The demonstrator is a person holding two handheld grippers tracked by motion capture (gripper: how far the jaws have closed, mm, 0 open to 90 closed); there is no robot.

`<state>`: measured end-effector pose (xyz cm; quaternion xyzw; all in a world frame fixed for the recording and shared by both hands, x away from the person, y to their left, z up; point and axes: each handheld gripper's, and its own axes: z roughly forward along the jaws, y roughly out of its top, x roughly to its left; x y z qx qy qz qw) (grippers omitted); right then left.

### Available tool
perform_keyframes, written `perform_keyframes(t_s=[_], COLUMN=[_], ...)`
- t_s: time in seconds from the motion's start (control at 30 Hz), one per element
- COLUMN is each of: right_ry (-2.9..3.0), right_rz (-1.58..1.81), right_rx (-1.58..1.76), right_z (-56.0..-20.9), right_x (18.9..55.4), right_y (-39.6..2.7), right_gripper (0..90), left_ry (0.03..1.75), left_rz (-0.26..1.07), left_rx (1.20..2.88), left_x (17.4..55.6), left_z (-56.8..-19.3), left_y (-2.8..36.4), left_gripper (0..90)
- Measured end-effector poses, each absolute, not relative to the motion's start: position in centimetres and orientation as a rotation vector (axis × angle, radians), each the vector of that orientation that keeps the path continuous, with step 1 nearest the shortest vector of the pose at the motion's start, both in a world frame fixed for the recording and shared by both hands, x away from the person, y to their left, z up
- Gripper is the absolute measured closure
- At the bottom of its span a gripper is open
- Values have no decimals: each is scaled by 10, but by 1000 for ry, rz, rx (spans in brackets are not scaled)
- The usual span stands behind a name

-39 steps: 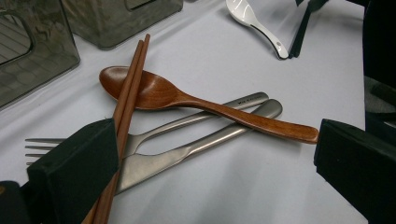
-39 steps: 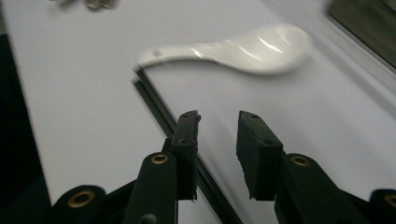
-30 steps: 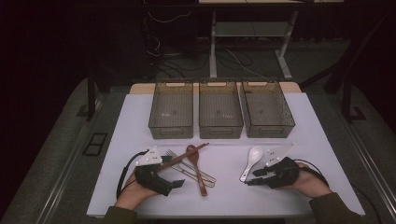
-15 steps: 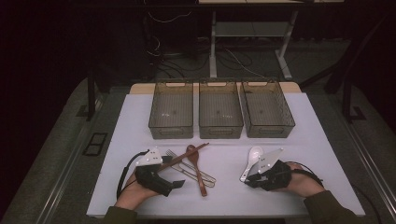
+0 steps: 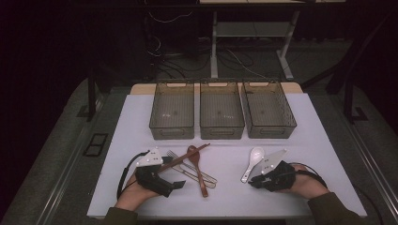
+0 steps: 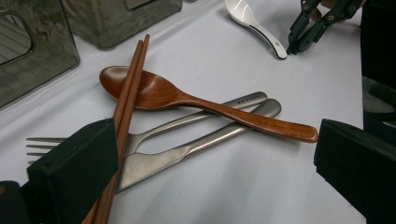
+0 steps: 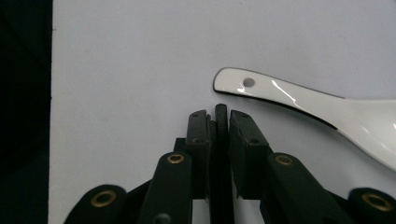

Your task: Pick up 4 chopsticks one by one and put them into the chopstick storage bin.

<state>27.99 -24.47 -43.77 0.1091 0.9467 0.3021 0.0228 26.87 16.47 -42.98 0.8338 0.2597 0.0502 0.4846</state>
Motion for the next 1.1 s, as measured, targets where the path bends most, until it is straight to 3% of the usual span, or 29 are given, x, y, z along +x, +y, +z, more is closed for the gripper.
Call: perform_keyframes(t_s=[0.57, 0.63, 0.7, 1.1], right_ry=[2785, 2767, 2749, 2714], right_rz=[892, 924, 962, 958], right_rx=[643, 670, 697, 783], right_z=[-438, -437, -432, -424], right_x=[296, 296, 294, 264], right_y=[-261, -264, -269, -325], right_gripper=[768, 679, 677, 790], left_ry=[631, 631, 631, 635], left_rz=[123, 123, 124, 130], left_rx=[2036, 2035, 2031, 2025], left_x=[269, 269, 269, 269], left_z=[-430, -430, -430, -429], left_y=[165, 165, 165, 167], left_gripper=[0, 0, 0, 0])
